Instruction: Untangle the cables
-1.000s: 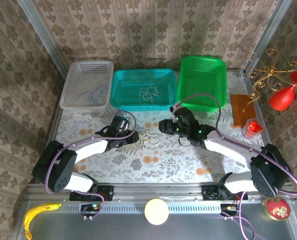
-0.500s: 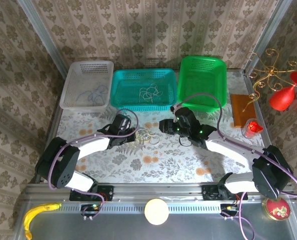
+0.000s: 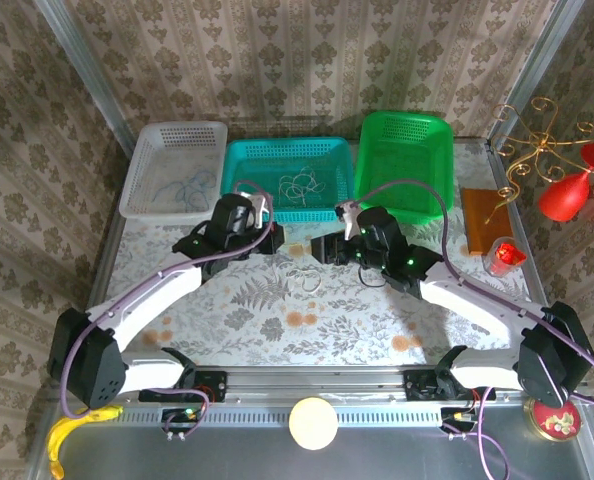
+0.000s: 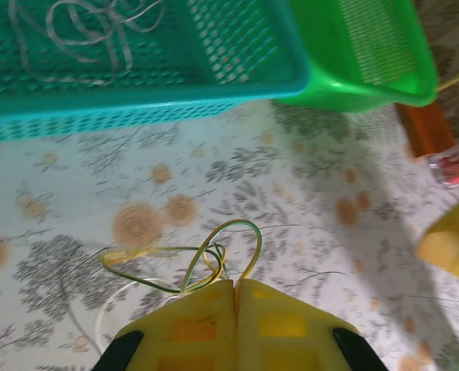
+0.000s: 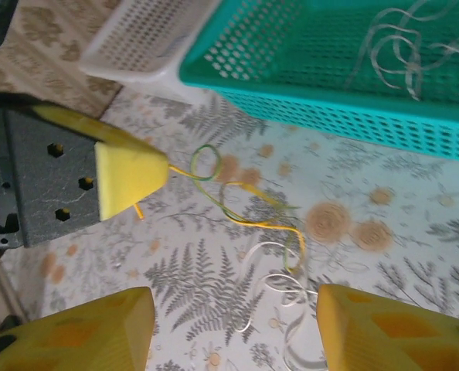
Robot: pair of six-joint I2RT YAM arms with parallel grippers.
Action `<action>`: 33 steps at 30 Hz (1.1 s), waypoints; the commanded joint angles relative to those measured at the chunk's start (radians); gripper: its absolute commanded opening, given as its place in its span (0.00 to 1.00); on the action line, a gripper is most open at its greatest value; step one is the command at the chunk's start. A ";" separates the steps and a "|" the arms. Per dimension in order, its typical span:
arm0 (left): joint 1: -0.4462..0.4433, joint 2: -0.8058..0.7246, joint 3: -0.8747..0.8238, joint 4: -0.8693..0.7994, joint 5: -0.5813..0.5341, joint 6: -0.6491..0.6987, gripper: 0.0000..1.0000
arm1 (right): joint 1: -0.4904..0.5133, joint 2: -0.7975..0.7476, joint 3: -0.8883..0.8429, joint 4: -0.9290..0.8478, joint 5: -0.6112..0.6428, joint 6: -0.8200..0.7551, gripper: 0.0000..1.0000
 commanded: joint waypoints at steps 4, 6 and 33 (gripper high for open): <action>-0.021 -0.016 0.067 -0.033 0.104 0.001 0.00 | 0.008 -0.010 0.043 0.059 -0.138 -0.097 0.60; -0.026 -0.016 0.081 -0.023 0.120 -0.010 0.00 | 0.008 -0.007 0.048 0.064 -0.142 -0.111 0.61; -0.054 -0.043 0.171 0.034 0.213 -0.087 0.00 | -0.037 0.149 0.025 0.182 -0.074 -0.073 0.20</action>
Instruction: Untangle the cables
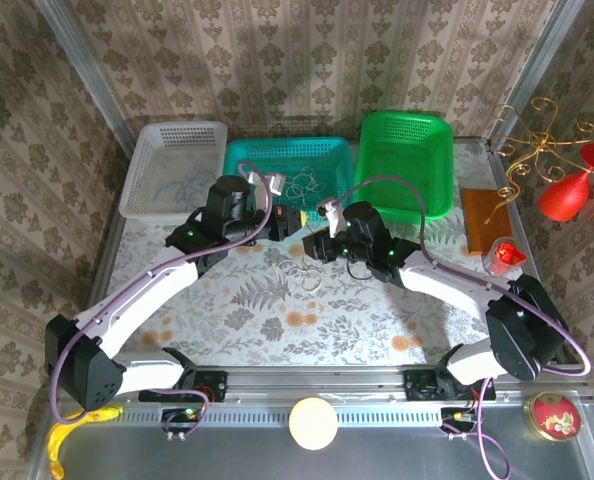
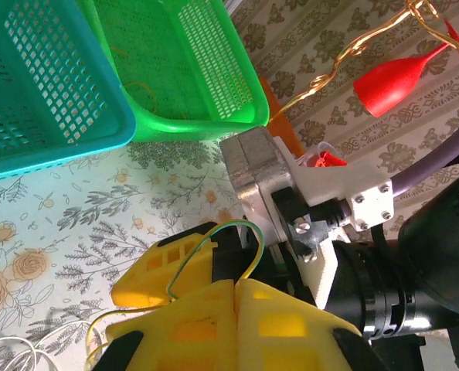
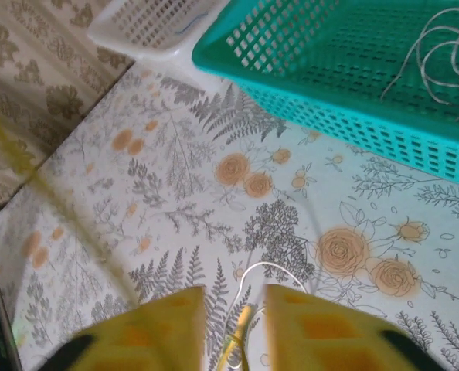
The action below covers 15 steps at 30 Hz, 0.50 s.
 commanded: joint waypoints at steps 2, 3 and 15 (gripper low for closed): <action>-0.009 -0.030 0.016 0.005 0.013 -0.007 0.00 | -0.015 -0.060 -0.014 0.045 -0.014 0.038 0.16; -0.010 -0.029 0.015 0.004 0.012 -0.005 0.00 | -0.017 -0.071 -0.014 0.042 -0.018 0.041 0.19; -0.011 0.003 0.023 0.027 0.040 -0.007 0.00 | -0.023 -0.066 0.049 0.016 -0.028 0.035 0.64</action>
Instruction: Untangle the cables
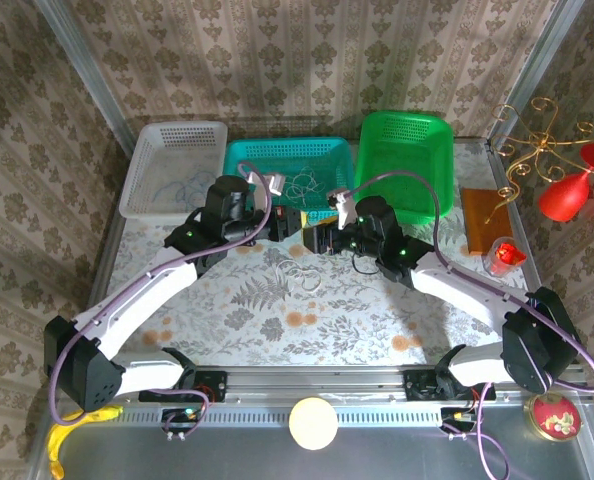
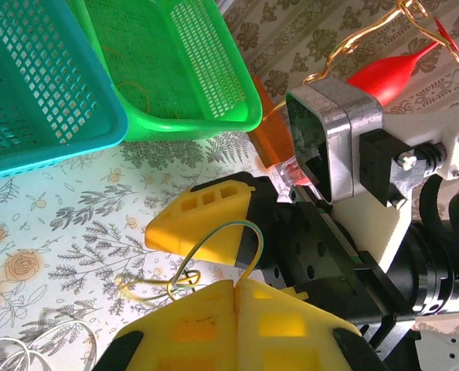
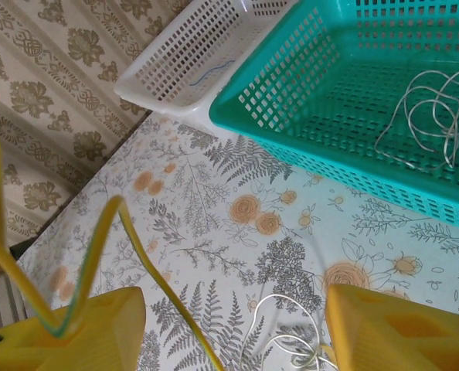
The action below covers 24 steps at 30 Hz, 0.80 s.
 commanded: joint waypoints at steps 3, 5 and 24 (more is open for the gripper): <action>-0.009 0.001 0.027 0.019 0.028 -0.007 0.00 | -0.005 0.032 0.045 0.015 -0.022 0.005 0.50; -0.008 -0.004 0.028 0.017 0.027 -0.007 0.00 | -0.008 0.036 0.034 0.026 -0.018 0.013 0.30; 0.058 -0.078 -0.129 0.131 -0.037 -0.040 0.67 | -0.152 0.009 0.042 -0.091 0.079 0.084 0.00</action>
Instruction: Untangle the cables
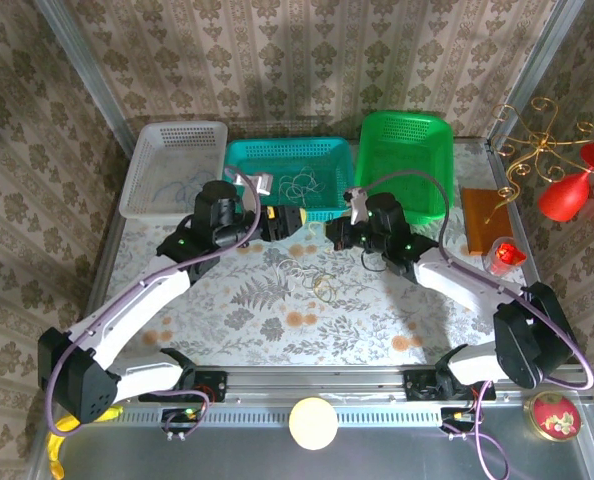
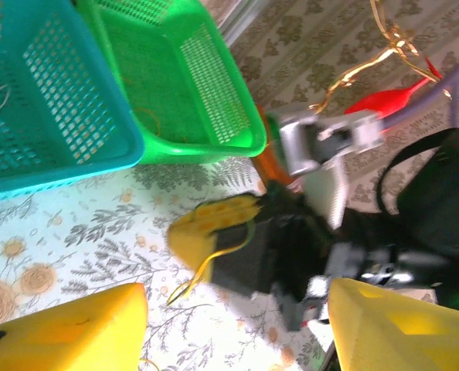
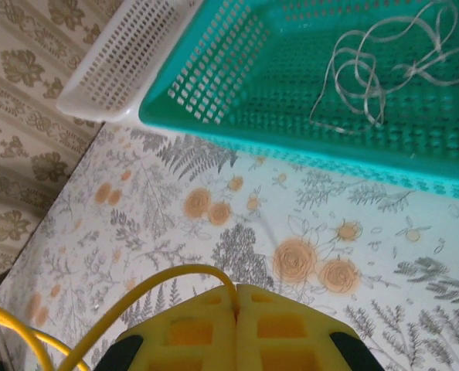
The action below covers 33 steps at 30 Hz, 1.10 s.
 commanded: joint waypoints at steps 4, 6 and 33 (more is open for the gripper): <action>0.016 -0.009 -0.057 0.021 -0.045 0.021 0.76 | -0.097 0.035 0.161 -0.180 0.294 0.004 0.00; 0.016 -0.007 -0.066 0.016 -0.053 0.028 0.80 | -0.134 0.080 0.212 -0.208 0.379 0.006 0.00; 0.017 0.114 -0.103 0.018 -0.102 0.083 1.00 | -0.122 0.032 0.121 -0.265 0.252 -0.007 0.59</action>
